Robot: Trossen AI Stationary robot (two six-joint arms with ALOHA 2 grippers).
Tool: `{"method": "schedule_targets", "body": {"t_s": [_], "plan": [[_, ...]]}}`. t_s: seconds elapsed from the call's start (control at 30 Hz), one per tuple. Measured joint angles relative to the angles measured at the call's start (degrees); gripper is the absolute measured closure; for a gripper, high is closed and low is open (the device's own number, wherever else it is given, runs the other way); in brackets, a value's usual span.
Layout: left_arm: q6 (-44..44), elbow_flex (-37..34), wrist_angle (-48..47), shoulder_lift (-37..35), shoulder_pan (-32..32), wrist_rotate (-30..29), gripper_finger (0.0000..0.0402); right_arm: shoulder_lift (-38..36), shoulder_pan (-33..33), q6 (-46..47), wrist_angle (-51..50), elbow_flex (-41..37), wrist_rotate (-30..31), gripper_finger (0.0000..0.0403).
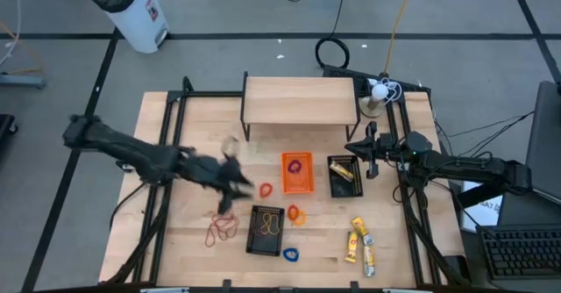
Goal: Pick & Place Office Desk Supplies
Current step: Put the yellow spring keychain into the orange bin
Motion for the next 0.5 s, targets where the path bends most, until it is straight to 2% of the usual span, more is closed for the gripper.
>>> {"method": "schedule_targets", "body": {"t_s": [0.07,0.17,0.23,0.33,0.43,0.5], "plan": [[3.9,0.0,-4.3,-5.2,1.6,-5.8,0.0243,0.0,0.0,-0.1,0.0,0.0,0.0,0.0399],[12.2,0.0,-8.3,-11.4,3.4,-8.4,0.0281,0.0,0.0,-0.5,0.0,0.0,0.0,0.0399],[16.4,-0.2,-10.8,-14.9,3.6,-9.9,0.0322,0.0,0.0,-0.7,0.0,0.0,0.0,0.0399],[18.1,-2.3,-11.3,-19.2,4.5,-13.3,0.0386,0.0,0.0,-0.8,0.0,0.0,0.0,0.0399],[19.1,-5.0,-10.1,-23.1,6.8,-12.9,0.0388,0.0,0.0,-0.8,0.0,0.0,0.0,0.0399],[21.8,-7.9,-7.6,-25.7,9.0,-8.2,0.0387,0.0,0.0,-0.7,0.1,0.0,0.0,0.0399]]}}
